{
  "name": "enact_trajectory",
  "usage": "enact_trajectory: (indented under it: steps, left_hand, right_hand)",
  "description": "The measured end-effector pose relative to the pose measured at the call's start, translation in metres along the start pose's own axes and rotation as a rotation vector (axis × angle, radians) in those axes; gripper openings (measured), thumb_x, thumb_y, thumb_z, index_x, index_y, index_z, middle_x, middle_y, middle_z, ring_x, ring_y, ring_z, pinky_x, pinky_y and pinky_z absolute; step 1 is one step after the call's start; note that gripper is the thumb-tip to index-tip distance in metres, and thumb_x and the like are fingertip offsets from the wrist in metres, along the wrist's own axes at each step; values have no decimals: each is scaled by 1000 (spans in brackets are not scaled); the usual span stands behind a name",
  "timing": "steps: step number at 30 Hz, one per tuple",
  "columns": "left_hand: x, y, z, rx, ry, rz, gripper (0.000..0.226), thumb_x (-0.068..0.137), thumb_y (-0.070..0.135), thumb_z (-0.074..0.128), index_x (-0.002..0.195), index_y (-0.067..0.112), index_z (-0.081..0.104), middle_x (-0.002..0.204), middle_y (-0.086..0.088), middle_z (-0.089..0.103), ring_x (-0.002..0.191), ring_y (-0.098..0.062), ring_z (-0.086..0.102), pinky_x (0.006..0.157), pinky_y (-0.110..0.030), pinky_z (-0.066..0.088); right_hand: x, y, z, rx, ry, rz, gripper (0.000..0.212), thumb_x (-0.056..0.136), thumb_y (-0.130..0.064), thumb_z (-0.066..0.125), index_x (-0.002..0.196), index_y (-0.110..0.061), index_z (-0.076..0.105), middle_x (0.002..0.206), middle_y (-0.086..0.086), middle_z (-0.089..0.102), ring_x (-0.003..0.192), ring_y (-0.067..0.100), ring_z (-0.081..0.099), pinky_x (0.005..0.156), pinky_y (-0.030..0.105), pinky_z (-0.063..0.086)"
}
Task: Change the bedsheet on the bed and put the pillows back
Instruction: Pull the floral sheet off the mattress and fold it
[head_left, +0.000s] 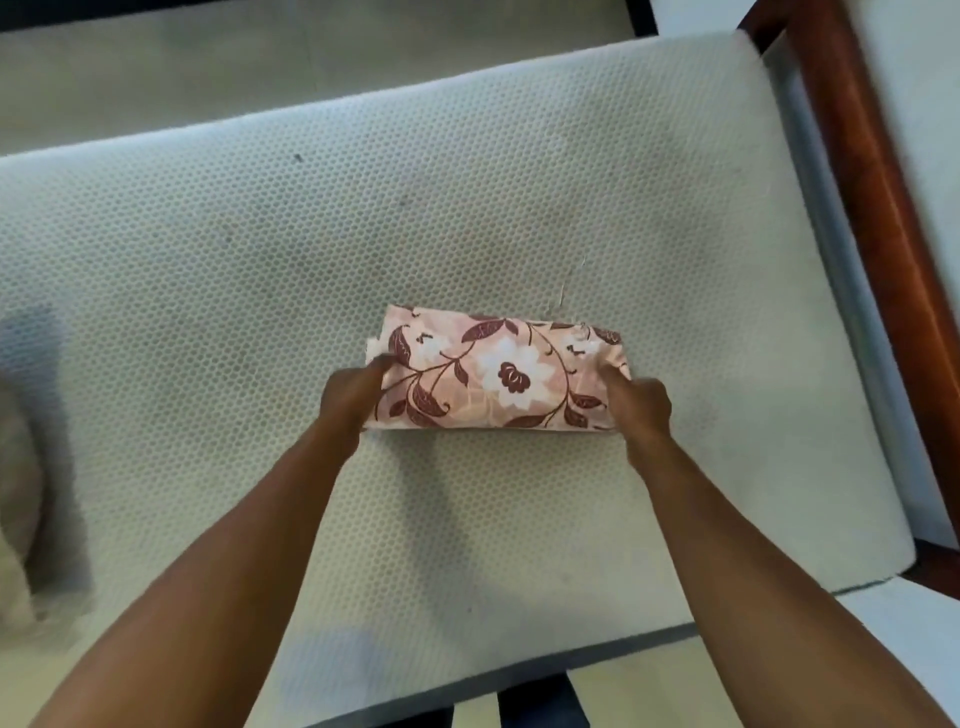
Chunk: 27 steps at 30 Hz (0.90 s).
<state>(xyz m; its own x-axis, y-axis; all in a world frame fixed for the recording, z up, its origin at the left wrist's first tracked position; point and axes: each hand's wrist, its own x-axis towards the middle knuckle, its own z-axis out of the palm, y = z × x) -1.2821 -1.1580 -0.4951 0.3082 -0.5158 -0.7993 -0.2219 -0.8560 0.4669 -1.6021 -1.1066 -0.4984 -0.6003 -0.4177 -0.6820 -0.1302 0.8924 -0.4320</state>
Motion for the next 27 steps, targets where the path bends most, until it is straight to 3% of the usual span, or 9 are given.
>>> enact_trajectory:
  steps: [3, 5, 8, 11, 15, 19, 22, 25, 27]
  left_hand:
    - [8, 12, 1, 96, -50, 70, 45, 81, 64, 71, 79, 19, 67, 87, -4, 71, 83, -22, 68, 80, -38, 56]
    - [13, 11, 4, 154, 30, 177, 45, 89, 54, 67, 72, 12, 66, 79, -6, 70, 79, -26, 68, 75, -40, 54]
    - [9, 0, 9, 93, 236, 307, 41, 94, 37, 58, 63, 10, 57, 64, -4, 59, 67, -23, 57, 65, -42, 45]
    - [9, -17, 17, 47, 329, 303, 41, 91, 35, 56, 57, 13, 48, 58, 0, 52, 62, -22, 51, 64, -43, 43]
    - [26, -27, 27, 201, 307, 276, 36, 94, 34, 53, 69, 9, 57, 79, -15, 67, 85, -37, 65, 74, -44, 48]
    - [12, -17, 32, 279, 470, 251, 32, 95, 31, 51, 108, 4, 64, 109, -19, 69, 106, -39, 62, 91, -42, 45]
    - [-16, -17, 35, 409, 645, 644, 41, 96, 27, 50, 132, 7, 55, 130, -15, 60, 122, -32, 53, 104, -42, 39]
    - [-25, -25, 50, 706, 407, 1051, 52, 103, 25, 45, 150, 4, 41, 160, -18, 34, 151, -32, 27, 123, -47, 21]
    - [-15, -23, 63, 902, 232, 1195, 60, 105, 29, 40, 157, 3, 28, 167, -18, 18, 157, -30, 9, 126, -50, 10]
  right_hand:
    - [2, -8, 4, 7, 23, -90, 58, 85, -56, 68, 108, -3, 73, 107, 15, 74, 101, 30, 69, 76, 31, 47]
    - [0, -15, 7, -47, 82, -242, 42, 95, -46, 60, 94, -6, 73, 98, 13, 74, 95, 30, 68, 74, 32, 45]
    - [0, -26, 11, -100, 182, -410, 41, 104, -42, 49, 76, -14, 61, 80, 7, 66, 82, 27, 61, 67, 30, 32]
    - [17, -27, 24, -216, 216, -476, 44, 104, -45, 48, 78, -12, 61, 90, 16, 71, 89, 33, 65, 67, 32, 31]
    - [45, -12, 45, -378, 207, -491, 45, 100, -49, 52, 94, -8, 70, 101, 17, 73, 100, 39, 66, 74, 38, 45]
    - [28, -13, 39, -175, 385, -473, 40, 97, -48, 54, 110, -11, 66, 111, 10, 72, 106, 33, 65, 87, 41, 47]
    - [-4, -6, 32, -232, 554, -779, 49, 97, -38, 53, 133, -5, 57, 135, 13, 60, 127, 33, 55, 101, 43, 41]
    - [-28, -2, 48, -400, 305, -1156, 59, 99, -26, 52, 151, 1, 41, 158, 17, 41, 151, 33, 31, 122, 50, 25]
    - [-28, -12, 68, -561, 141, -1253, 61, 103, -27, 46, 157, -2, 31, 166, 14, 27, 157, 29, 15, 125, 54, 15]
